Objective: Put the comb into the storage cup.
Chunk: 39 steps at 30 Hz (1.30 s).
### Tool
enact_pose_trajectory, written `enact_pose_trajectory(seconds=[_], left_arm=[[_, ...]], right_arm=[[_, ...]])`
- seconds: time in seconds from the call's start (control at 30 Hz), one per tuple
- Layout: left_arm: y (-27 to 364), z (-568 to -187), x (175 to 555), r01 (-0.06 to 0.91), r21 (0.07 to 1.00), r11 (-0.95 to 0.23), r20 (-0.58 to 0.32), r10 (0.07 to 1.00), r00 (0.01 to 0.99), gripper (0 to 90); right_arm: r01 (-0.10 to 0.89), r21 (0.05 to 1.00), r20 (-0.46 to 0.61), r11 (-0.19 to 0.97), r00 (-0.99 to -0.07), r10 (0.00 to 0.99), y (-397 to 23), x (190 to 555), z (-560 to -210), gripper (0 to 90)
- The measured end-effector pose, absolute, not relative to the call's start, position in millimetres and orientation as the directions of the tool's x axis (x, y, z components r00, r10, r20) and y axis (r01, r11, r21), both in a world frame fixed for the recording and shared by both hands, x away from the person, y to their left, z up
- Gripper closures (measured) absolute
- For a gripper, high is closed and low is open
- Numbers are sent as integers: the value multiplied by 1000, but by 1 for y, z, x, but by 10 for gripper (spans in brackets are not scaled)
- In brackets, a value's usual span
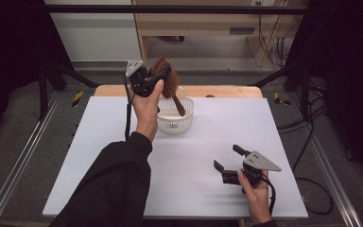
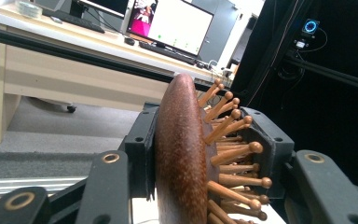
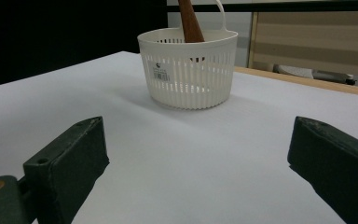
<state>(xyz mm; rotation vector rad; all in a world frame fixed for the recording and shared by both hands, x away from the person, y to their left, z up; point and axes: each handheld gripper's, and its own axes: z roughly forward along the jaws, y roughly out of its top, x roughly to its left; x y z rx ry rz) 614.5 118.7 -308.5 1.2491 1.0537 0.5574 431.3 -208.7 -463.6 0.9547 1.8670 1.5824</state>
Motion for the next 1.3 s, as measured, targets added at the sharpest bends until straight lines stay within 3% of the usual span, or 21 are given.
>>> enact_pose_trajectory(seconds=[0.47,0.63,1.3], left_arm=[[106,-330,623,220,941,255,-329,836,440,501],[100,-338,626,221,954,202,-283,849,447,501],[99,-363,627,246,925,289,-369,834,410,499]], right_arm=[[190,979,63,73,-624,779,-209,432,-465,52],[192,979,65,74,-627,776,-209,432,-465,52],[199,978,78,62,-627,775,-211,432,-465,52]])
